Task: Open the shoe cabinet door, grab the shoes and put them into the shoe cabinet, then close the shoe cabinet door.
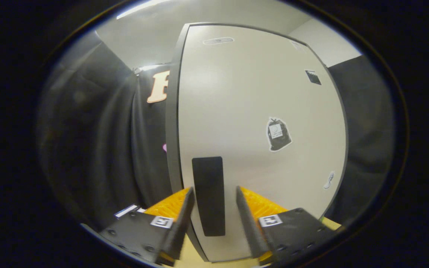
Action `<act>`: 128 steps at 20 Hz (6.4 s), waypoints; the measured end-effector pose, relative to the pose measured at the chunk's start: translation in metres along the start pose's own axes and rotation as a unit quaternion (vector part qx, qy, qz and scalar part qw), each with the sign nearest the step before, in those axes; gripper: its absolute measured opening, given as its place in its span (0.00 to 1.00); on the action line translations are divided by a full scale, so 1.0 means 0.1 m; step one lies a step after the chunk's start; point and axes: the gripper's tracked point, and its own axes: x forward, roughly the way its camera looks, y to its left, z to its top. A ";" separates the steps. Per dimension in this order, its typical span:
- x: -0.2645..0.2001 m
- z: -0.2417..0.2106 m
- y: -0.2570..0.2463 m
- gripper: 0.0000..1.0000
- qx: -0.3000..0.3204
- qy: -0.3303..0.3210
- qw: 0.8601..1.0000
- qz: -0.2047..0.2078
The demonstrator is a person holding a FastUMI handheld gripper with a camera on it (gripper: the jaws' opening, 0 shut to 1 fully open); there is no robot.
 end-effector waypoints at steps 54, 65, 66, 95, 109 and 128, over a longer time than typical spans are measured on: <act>-1.53 0.31 -1.75 0.10 -0.009 0.040 0.998 0.055; -1.47 0.29 -2.67 0.05 -0.002 0.052 0.998 0.025; -1.45 0.28 -2.74 0.04 0.001 0.052 0.998 0.019; -2.10 -1.59 -0.87 0.31 0.033 0.136 0.989 0.035; -1.55 -4.66 -0.78 0.51 0.049 0.305 0.951 0.014; -1.13 -5.02 -0.80 0.46 -0.036 0.306 0.952 0.001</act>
